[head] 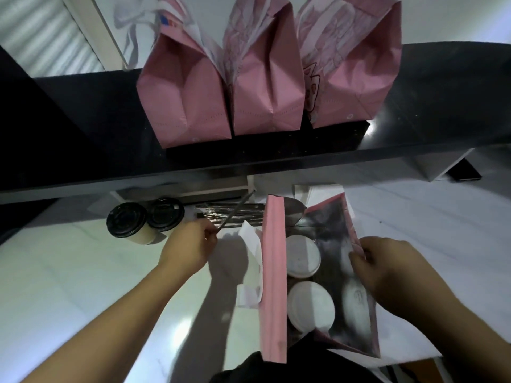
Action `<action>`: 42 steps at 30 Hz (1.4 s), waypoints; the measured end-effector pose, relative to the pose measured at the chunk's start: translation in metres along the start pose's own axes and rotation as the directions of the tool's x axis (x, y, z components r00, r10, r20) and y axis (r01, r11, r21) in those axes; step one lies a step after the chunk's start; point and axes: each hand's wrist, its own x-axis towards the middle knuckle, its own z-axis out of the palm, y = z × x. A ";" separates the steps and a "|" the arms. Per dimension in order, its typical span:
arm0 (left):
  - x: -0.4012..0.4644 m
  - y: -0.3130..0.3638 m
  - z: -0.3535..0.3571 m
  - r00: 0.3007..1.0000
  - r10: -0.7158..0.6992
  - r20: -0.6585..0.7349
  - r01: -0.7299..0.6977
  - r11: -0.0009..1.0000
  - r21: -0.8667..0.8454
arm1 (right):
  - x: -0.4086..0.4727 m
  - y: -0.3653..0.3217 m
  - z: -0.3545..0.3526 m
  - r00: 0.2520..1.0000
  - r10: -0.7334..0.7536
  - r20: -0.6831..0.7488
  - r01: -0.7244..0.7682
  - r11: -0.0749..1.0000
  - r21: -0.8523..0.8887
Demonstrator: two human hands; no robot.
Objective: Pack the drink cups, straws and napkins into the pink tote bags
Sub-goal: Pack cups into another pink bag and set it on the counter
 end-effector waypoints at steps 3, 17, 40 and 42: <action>-0.036 0.016 -0.033 0.998 -0.059 -0.034 0.054 0.989 -0.136 | -0.001 -0.002 -0.005 0.999 0.022 0.043 -0.022 1.000 0.000; -0.112 0.181 -0.105 0.917 0.172 0.360 -0.176 0.984 -0.021 | -0.014 -0.005 -0.007 0.997 -0.051 -0.056 0.051 0.999 0.005; -0.093 0.223 -0.045 0.945 0.185 0.269 -0.183 0.983 -0.031 | -0.017 -0.002 -0.008 0.997 -0.056 -0.060 0.058 0.998 0.035; -0.102 0.209 -0.055 0.964 0.221 0.150 -0.218 0.975 -0.035 | -0.015 -0.003 -0.009 0.994 -0.082 -0.076 0.085 0.996 0.029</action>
